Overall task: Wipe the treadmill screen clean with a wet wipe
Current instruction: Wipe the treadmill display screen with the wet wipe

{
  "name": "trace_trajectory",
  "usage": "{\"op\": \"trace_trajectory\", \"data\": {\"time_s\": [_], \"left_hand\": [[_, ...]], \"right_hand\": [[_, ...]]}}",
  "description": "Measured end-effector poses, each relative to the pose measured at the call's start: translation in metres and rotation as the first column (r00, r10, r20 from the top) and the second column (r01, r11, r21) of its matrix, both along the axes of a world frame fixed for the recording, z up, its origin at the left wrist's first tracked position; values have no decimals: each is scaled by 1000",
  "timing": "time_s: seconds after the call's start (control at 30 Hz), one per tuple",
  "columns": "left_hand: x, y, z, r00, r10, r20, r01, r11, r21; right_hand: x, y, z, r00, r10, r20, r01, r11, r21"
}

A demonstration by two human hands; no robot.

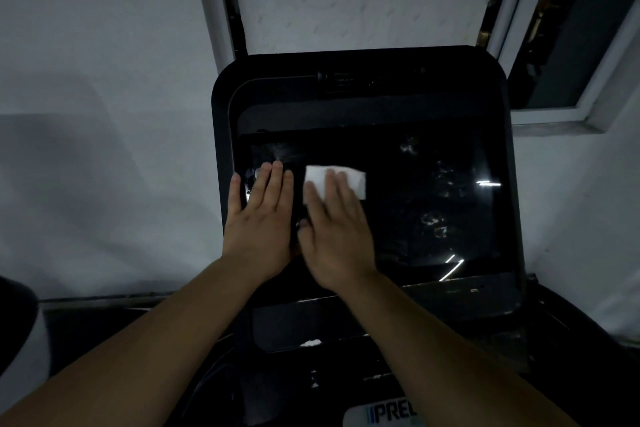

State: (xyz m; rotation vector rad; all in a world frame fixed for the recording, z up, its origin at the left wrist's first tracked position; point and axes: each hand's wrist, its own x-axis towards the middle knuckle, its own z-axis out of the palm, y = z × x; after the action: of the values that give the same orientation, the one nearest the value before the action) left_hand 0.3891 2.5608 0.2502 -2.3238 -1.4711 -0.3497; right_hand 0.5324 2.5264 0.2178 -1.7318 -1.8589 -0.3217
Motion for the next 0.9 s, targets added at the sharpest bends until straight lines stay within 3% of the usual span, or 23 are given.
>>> {"op": "trace_trajectory", "data": {"time_s": [0.17,0.33,0.43,0.63,0.9], "left_hand": [[0,0,1,1000,4,0,-4,1000,-5],[1,-1,3,999,29,-27,-29,1000,-6],[1,0,1,999,27,-28,-27,1000,1],[2,0,1,999,30,-25,-30,1000,-6],[4,-2,4,998,48,-36,-48,999,-6]], "right_hand": [[6,-31,-35,990,120,73,-123,992,38],[89,-24,-20,998,-69,-5,69,994,85],[95,-26,-20,988,-147,-54,149,988,37],[69,-67,-64,991,58,120,-57,998,-14],[105,-24,-16,989,-26,148,26,1000,6]]}}
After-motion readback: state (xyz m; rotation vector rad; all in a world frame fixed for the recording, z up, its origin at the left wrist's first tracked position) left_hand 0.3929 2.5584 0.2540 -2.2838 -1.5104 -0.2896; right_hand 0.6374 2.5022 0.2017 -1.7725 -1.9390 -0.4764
